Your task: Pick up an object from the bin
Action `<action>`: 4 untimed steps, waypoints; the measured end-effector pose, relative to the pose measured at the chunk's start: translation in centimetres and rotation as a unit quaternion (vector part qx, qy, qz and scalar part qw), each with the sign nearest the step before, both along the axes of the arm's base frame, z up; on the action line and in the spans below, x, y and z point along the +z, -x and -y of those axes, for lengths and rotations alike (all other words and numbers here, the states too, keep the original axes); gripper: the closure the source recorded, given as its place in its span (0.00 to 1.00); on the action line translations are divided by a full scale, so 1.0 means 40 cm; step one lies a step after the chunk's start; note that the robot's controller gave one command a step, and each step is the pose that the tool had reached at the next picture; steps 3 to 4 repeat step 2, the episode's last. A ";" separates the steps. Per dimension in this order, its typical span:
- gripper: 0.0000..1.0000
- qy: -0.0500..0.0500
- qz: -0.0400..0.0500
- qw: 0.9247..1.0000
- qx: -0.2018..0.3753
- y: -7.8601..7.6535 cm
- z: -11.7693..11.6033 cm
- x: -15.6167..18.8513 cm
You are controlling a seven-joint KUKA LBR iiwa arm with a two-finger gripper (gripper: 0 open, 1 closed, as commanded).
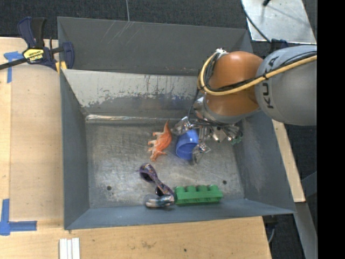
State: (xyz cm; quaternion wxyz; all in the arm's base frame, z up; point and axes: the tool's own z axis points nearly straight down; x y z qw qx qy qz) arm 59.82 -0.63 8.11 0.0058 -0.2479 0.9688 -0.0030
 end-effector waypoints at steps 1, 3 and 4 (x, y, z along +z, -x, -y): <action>1.00 -0.001 -0.005 1.000 0.000 0.007 -0.002 0.035; 1.00 -0.001 -0.003 1.000 0.000 0.003 -0.003 0.068; 1.00 -0.001 -0.003 1.000 0.000 0.003 -0.003 0.068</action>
Offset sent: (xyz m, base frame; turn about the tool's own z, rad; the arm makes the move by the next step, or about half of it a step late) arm 0.0001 -0.0001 0.0056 0.0000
